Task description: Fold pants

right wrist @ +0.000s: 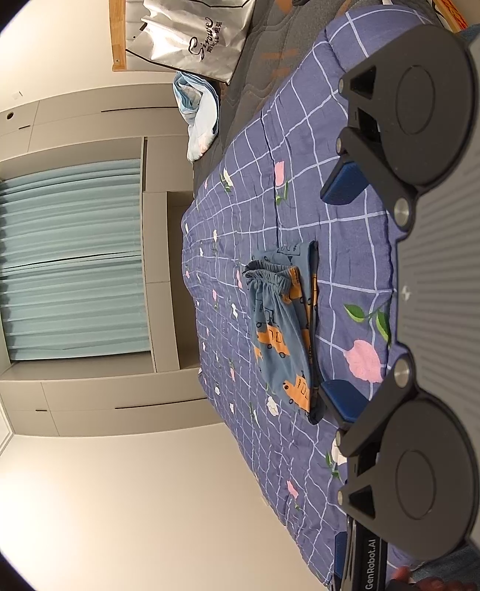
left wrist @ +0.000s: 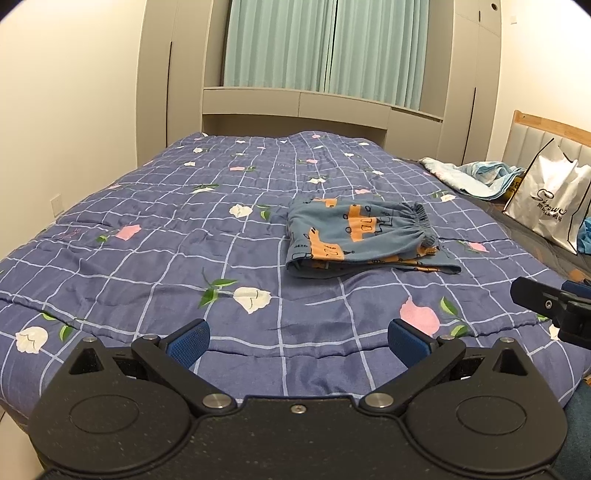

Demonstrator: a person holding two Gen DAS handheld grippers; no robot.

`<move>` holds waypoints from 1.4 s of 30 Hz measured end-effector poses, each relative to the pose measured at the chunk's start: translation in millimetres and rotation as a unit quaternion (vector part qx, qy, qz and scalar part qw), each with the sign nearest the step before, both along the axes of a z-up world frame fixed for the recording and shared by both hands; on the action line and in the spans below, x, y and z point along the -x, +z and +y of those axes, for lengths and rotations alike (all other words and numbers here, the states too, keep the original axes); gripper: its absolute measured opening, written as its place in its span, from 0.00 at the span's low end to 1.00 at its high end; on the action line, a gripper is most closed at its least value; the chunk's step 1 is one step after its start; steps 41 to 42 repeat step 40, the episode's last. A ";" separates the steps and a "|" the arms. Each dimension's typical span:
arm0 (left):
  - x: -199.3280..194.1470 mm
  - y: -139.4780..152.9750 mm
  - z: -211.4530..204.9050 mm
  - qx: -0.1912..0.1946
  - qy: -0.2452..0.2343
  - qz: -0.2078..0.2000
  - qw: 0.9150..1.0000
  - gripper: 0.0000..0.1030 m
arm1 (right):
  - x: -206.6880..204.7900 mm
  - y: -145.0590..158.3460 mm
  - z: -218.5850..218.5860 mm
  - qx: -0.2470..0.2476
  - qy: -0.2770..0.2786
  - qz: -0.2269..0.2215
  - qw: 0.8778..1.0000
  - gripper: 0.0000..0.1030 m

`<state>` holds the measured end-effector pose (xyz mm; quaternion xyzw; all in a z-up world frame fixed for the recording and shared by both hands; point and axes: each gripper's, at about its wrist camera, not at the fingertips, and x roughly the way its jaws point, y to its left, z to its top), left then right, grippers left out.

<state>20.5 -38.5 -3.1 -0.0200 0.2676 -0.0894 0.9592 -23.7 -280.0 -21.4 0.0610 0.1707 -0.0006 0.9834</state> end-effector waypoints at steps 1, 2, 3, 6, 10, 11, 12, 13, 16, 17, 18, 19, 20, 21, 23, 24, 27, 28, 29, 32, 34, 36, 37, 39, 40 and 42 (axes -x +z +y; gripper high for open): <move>-0.2 -0.3 -0.7 -0.001 -0.001 0.002 1.000 0.99 | -0.1 -0.1 0.1 0.000 0.000 0.001 1.000 1.00; -0.3 -0.6 -1.2 -0.002 -0.001 0.004 1.000 0.99 | -0.2 -0.1 0.3 0.000 0.001 0.001 1.000 1.00; -0.4 -0.8 -1.7 -0.003 0.000 0.005 1.000 0.99 | -0.3 0.0 0.3 0.000 0.001 0.000 1.000 1.00; -0.7 -1.2 -1.7 -0.005 0.001 0.010 1.000 0.99 | -0.3 0.0 0.4 0.000 0.001 0.001 1.000 1.00; 0.3 -0.5 -0.4 -0.001 0.004 0.009 1.000 0.99 | -0.4 0.0 0.4 0.000 0.001 0.001 1.000 1.00; 0.2 -0.4 -0.6 -0.001 0.004 0.009 1.000 0.99 | -0.5 0.0 0.5 0.000 0.001 0.001 1.000 1.00; 0.2 -0.4 -0.8 -0.001 0.004 0.009 1.000 0.99 | -0.4 0.0 0.5 0.000 0.001 0.001 1.000 1.00; 0.2 -0.4 -0.8 -0.001 0.004 0.009 1.000 0.99 | -0.5 0.0 0.5 0.000 0.001 0.001 1.000 1.00; 0.3 -0.5 -1.5 -0.003 0.004 0.011 1.000 0.99 | -0.5 0.0 0.5 0.000 0.001 0.001 1.000 1.00; 0.2 -0.7 -1.7 -0.003 0.004 0.012 1.000 0.99 | -0.6 0.1 0.6 0.000 0.001 0.001 1.000 1.00; -0.2 -0.9 -2.0 -0.003 0.004 0.013 1.000 0.99 | -0.5 0.1 0.4 0.000 0.001 0.001 1.000 1.00; -0.5 -1.1 -2.1 -0.003 0.003 0.014 1.000 0.99 | -0.5 0.1 0.4 0.000 0.001 0.001 1.000 1.00; -0.4 -1.5 -2.2 -0.003 0.003 0.014 1.000 0.99 | -0.6 0.1 0.4 0.000 0.001 0.001 1.000 1.00; -0.6 -1.7 -2.3 -0.003 0.003 0.014 1.000 0.99 | -0.5 0.2 0.3 0.000 0.001 0.001 1.000 1.00; -0.8 -2.3 -2.3 -0.003 0.002 0.015 1.000 0.99 | -0.5 -0.2 0.4 0.000 0.002 0.002 1.000 1.00; -0.9 -2.4 -2.6 -0.003 0.001 0.015 1.000 0.99 | -0.4 -0.6 0.7 0.000 0.002 0.002 1.000 1.00; -0.5 -2.5 -2.7 -0.001 -0.001 0.015 1.000 0.99 | -0.4 -1.8 1.3 -0.001 0.004 0.003 1.000 1.00; -0.4 -2.5 -2.8 -0.001 -0.001 0.015 1.000 0.99 | -0.5 -1.8 1.3 -0.001 0.004 0.003 1.000 1.00; -0.7 -2.7 -2.8 -0.001 -0.001 0.016 1.000 0.99 | -0.4 -1.9 1.7 -0.001 0.004 0.003 1.000 1.00; -0.8 -3.3 -2.8 -0.001 -0.002 0.018 1.000 0.99 | -0.6 -1.8 1.4 -0.001 0.003 0.003 1.000 1.00; -0.5 -3.5 -2.4 0.001 -0.003 0.017 1.000 0.99 | -0.5 -2.1 1.9 -0.001 0.003 0.004 1.000 1.00; -0.5 -3.4 -2.3 0.001 -0.003 0.016 1.000 0.99 | -0.5 -2.9 1.3 -0.002 0.004 0.004 1.000 1.00; -0.4 -3.4 -2.3 0.001 -0.003 0.017 1.000 0.99 | -0.3 -3.0 1.3 -0.002 0.004 0.004 1.000 1.00; -0.4 -3.6 -2.6 0.001 -0.002 0.017 1.000 0.99 | -0.4 -3.0 1.2 -0.002 0.004 0.004 1.000 1.00; -0.6 -3.6 -2.9 0.000 -0.002 0.018 1.000 0.99 | -0.7 -2.7 0.6 -0.002 0.004 0.004 1.000 1.00; -0.6 -3.6 -2.9 0.000 -0.002 0.018 1.000 0.99 | -0.7 -2.7 0.6 -0.002 0.004 0.004 1.000 1.00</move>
